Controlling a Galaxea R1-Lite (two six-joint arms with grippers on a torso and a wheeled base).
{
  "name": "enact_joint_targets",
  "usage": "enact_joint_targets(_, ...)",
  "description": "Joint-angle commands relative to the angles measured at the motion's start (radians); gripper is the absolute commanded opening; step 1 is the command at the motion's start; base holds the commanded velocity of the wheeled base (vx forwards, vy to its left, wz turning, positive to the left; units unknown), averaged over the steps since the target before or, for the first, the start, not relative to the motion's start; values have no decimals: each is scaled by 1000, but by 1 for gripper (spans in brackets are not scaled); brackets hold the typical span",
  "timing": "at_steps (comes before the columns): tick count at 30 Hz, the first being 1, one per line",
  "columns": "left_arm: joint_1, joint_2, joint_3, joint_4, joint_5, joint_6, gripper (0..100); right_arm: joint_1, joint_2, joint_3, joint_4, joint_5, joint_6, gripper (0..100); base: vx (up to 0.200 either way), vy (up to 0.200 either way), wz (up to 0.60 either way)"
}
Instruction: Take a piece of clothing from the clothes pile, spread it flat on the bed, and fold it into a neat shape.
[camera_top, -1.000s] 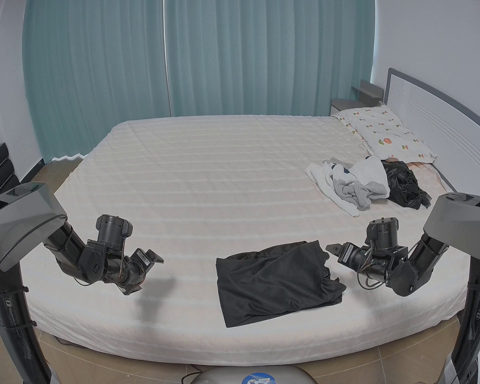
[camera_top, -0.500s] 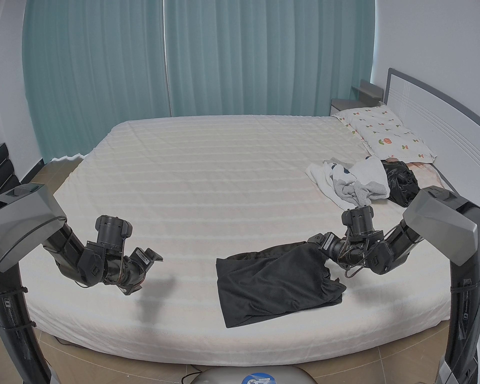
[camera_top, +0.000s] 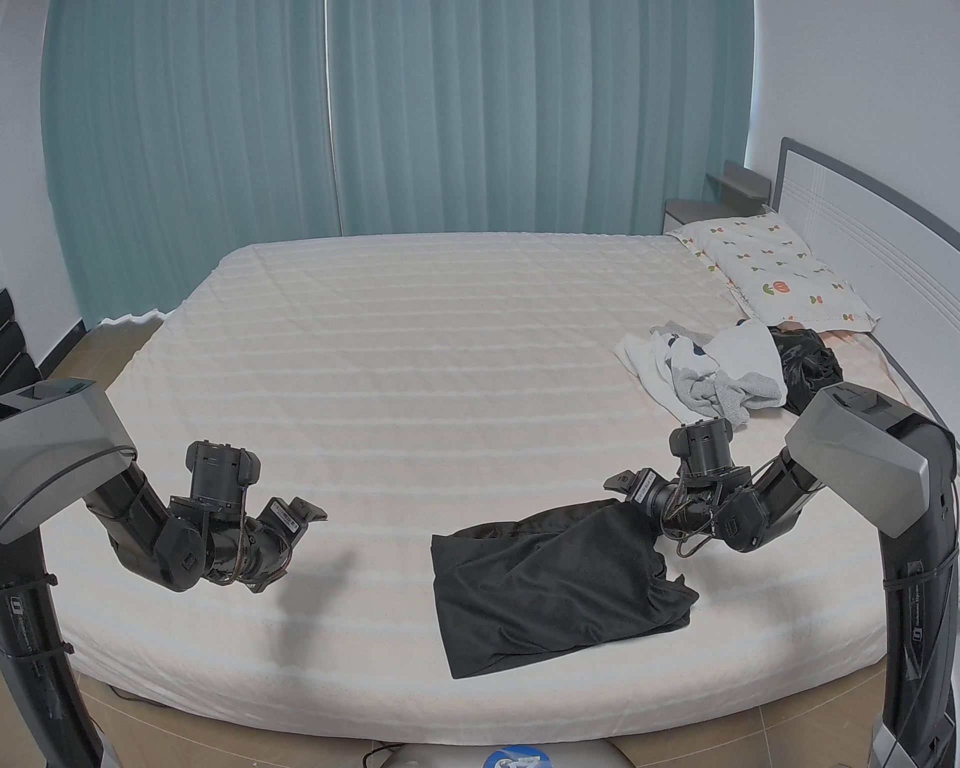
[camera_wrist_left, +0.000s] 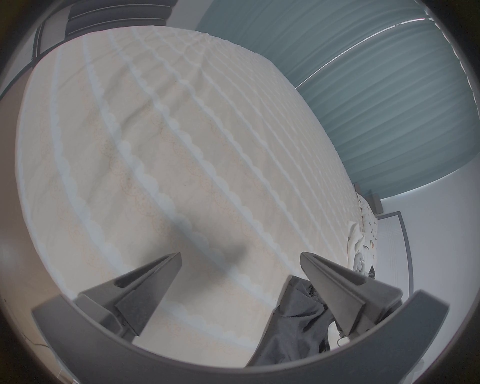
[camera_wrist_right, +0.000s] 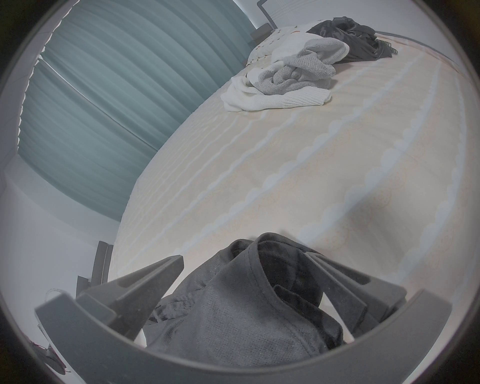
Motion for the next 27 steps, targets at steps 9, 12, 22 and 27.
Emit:
enact_joint_targets(9, -6, 10, 5, -4, 0, -2, 100, -7, 45, -43, -1, 8, 55, 0, 0, 0, 0)
enact_joint_targets(12, -6, 12, 3, -4, 0, -2, 100, -19, 39, -43, 1, 8, 84, 0, 0, 0, 0)
enact_joint_targets(22, -6, 13, 3, -1, -1, -2, 100, -68, 5, -28, -1, 9, 149, 0, 0, 0, 0)
enact_joint_targets(27, -6, 18, -2, 0, 0, -2, 100, -74, 8, -28, -1, 8, 153, 0, 0, 0, 0)
